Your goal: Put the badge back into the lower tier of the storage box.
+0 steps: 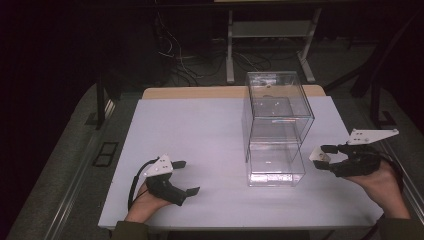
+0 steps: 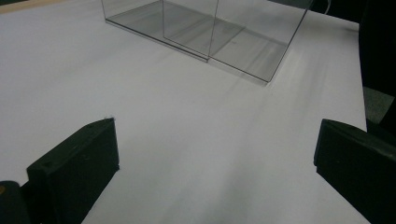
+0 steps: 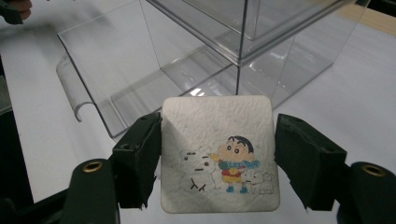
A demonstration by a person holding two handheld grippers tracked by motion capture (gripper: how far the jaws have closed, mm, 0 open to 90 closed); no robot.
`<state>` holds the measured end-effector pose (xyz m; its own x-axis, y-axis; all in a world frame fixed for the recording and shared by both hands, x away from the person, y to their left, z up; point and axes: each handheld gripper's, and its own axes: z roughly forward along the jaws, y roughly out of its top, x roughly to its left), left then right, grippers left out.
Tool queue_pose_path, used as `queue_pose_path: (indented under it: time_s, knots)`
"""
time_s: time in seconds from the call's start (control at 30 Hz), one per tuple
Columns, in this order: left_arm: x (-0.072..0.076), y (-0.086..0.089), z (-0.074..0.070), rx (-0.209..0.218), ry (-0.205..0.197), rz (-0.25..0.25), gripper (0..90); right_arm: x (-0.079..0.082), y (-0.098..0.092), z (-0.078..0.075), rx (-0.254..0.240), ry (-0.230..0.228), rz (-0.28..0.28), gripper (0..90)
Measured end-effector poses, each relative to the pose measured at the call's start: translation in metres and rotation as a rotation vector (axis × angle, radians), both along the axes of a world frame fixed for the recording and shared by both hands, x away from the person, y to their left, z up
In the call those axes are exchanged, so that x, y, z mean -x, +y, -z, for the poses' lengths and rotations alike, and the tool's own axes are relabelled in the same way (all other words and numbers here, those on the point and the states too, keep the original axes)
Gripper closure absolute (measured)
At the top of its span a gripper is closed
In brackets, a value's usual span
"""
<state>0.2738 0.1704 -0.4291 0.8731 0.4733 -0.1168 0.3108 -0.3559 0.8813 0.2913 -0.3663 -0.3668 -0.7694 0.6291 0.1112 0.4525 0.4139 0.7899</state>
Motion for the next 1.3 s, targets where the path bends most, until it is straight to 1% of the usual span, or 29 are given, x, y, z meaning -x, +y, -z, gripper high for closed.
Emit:
queue_pose_path:
  time_s: [0.3, 0.53, 0.6, 0.87, 1.0, 1.3]
  knots:
    - [0.0, 0.0, -0.001, -0.001, -0.002, 0.0, 0.0, 0.001, 0.01, -0.01, -0.013, -0.02, -0.026, 32.9]
    - [0.0, 0.0, -0.001, 0.001, -0.002, 0.0, 0.0, 0.0, 0.021, -0.014, -0.018, -0.019, -0.048, 32.9]
    - [0.0, 0.0, -0.001, 0.002, -0.002, 0.0, 0.0, 0.0, 0.024, -0.015, -0.015, -0.026, -0.056, 32.9]
    - [0.0, -0.001, -0.001, 0.009, 0.0, -0.005, 0.0, -0.003, 0.04, -0.02, -0.014, -0.031, -0.089, 32.9]
    - [0.001, -0.001, -0.001, 0.012, -0.001, -0.006, 0.0, -0.005, 0.051, -0.022, -0.005, -0.035, -0.112, 32.9]
    - [0.001, -0.001, -0.001, 0.013, -0.001, -0.005, 0.0, -0.01, 0.07, -0.023, 0.003, -0.043, -0.137, 32.9]
